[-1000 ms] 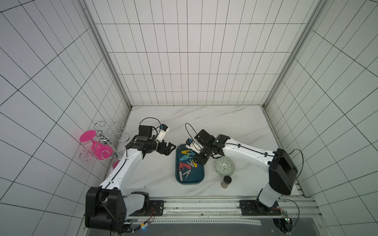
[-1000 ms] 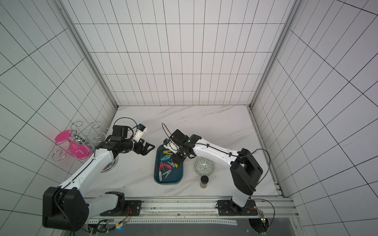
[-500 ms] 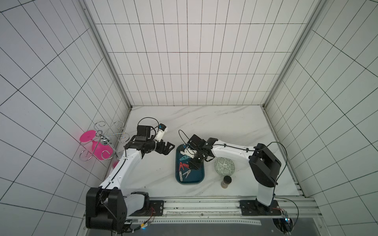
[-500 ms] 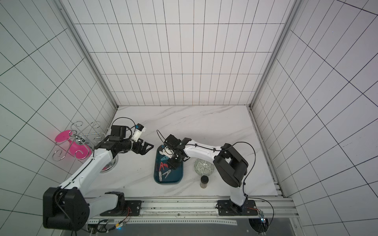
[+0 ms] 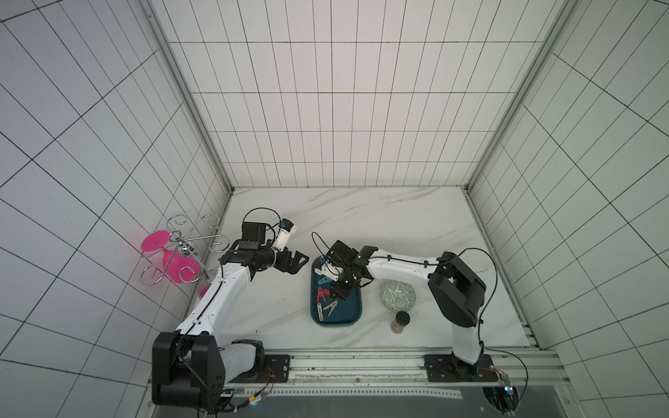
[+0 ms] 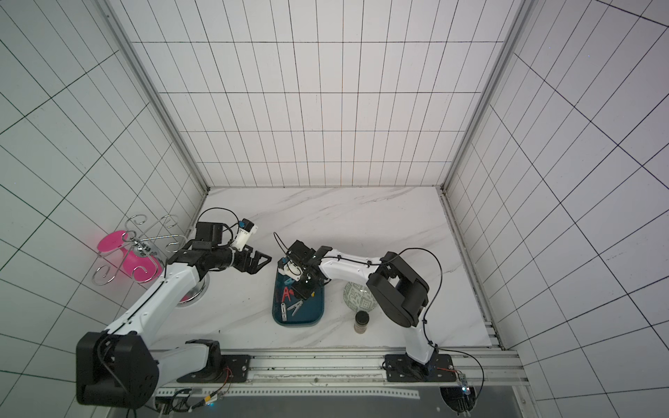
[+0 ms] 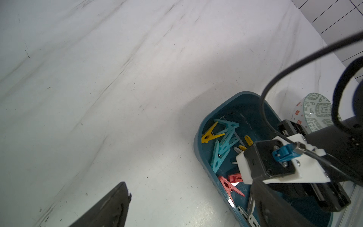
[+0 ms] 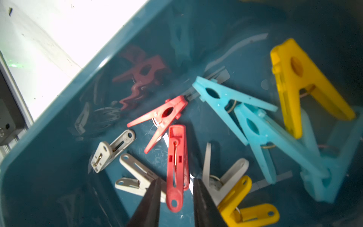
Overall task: Take the clothespins out of the storage box
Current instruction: Pick up the clothespin from the storage box.
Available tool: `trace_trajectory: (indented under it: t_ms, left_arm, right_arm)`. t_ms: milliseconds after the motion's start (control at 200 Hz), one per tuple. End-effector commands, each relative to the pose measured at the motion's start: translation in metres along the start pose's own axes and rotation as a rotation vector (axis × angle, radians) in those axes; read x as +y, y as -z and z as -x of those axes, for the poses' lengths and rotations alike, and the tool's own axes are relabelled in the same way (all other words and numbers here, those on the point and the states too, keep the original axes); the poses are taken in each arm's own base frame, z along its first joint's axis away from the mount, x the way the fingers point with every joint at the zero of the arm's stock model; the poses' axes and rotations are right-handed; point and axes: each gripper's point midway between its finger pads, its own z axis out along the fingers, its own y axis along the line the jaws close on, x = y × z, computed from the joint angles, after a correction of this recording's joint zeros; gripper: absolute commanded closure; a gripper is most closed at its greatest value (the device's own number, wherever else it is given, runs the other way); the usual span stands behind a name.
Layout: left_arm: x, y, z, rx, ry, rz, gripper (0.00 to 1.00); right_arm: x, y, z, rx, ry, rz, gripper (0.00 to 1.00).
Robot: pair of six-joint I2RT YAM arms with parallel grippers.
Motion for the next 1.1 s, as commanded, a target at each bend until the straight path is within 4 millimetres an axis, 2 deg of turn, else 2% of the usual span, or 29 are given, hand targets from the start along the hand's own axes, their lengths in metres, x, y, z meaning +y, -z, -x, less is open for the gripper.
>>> trace_trajectory:
  t_ms: [0, 130, 290, 560, 655, 755, 875, 979, 1094]
  left_arm:
    - [-0.001, 0.001, 0.002, -0.009, -0.009, -0.006, 0.02]
    - [0.000, 0.001, 0.001, -0.008, -0.008, -0.005, 0.02]
    - [0.000, 0.000, 0.000, -0.005, -0.003, -0.005, 0.02]
    - [0.001, 0.000, 0.000, -0.003, -0.003, -0.004, 0.02]
    - [0.001, 0.000, 0.000, -0.003, -0.001, -0.004, 0.02]
    - [0.001, 0.000, 0.000, -0.002, 0.001, -0.005, 0.02]
    - [0.001, 0.000, 0.000, -0.003, -0.001, -0.007, 0.02]
    - [-0.001, -0.001, 0.000, -0.002, -0.005, -0.017, 0.02]
    - [-0.008, 0.000, -0.002, 0.002, -0.015, -0.050, 0.02]
  right_arm:
    - [0.005, -0.003, 0.010, -0.012, 0.010, 0.015, 0.75]
    - [0.006, 0.002, 0.011, -0.017, 0.021, 0.011, 0.82]
    - [0.010, 0.021, 0.016, -0.050, 0.030, 0.027, 0.87]
    - [0.011, 0.074, 0.024, -0.183, -0.015, 0.102, 0.90]
    - [0.002, 0.096, 0.026, -0.255, -0.061, 0.106, 0.90]
    - [-0.026, 0.120, 0.027, -0.339, -0.159, 0.032, 0.90]
    - [-0.079, 0.141, 0.015, -0.411, -0.340, -0.141, 0.90]
    - [-0.119, 0.147, -0.004, -0.429, -0.504, -0.235, 0.90]
    - [-0.158, 0.141, -0.032, -0.416, -0.688, -0.295, 0.90]
